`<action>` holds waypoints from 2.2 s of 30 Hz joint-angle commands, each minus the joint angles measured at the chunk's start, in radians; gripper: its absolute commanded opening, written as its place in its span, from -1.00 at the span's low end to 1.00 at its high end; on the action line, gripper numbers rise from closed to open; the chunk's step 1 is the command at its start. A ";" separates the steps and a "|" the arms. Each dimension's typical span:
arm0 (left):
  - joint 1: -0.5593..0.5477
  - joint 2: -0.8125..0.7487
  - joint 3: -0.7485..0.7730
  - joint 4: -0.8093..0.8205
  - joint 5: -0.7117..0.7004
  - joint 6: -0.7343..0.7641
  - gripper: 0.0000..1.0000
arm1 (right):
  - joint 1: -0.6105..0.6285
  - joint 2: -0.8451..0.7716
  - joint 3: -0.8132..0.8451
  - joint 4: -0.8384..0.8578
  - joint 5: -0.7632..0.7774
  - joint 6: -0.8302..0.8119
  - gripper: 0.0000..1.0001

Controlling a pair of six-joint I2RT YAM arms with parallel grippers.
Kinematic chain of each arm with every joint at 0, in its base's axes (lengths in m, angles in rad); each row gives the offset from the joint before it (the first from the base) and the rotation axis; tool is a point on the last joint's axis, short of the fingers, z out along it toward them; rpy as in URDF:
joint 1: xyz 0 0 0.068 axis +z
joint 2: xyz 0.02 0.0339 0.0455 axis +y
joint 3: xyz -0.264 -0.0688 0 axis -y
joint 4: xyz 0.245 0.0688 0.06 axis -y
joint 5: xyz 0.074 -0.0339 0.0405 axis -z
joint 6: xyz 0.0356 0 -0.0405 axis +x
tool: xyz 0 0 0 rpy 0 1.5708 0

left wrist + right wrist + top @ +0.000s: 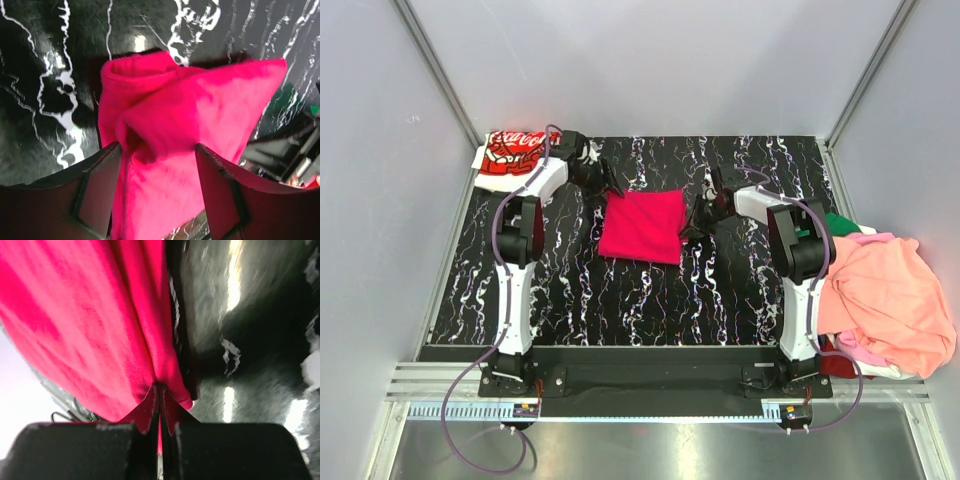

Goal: Fold and stack the t-shirts
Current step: Fold the tshirt, then neatly place the folded tshirt to the corner

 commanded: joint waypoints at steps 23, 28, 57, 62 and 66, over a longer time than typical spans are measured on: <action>0.004 -0.072 -0.112 0.067 -0.016 0.144 0.97 | 0.047 -0.595 -0.354 -0.238 0.095 -0.119 0.25; -0.002 0.005 -0.106 0.113 0.004 0.107 0.86 | 0.047 -0.681 -0.417 -0.249 0.105 -0.116 0.25; 0.165 0.050 0.296 -0.087 0.162 0.115 -1.00 | 0.298 -0.866 -0.925 0.578 0.030 0.222 0.18; 0.241 0.077 0.439 -0.140 0.116 0.168 -1.00 | 0.343 -0.787 -0.886 0.562 0.069 0.212 0.11; 0.286 0.074 0.480 -0.100 0.088 0.193 -1.00 | 0.343 -0.715 -0.859 0.562 0.044 0.203 0.05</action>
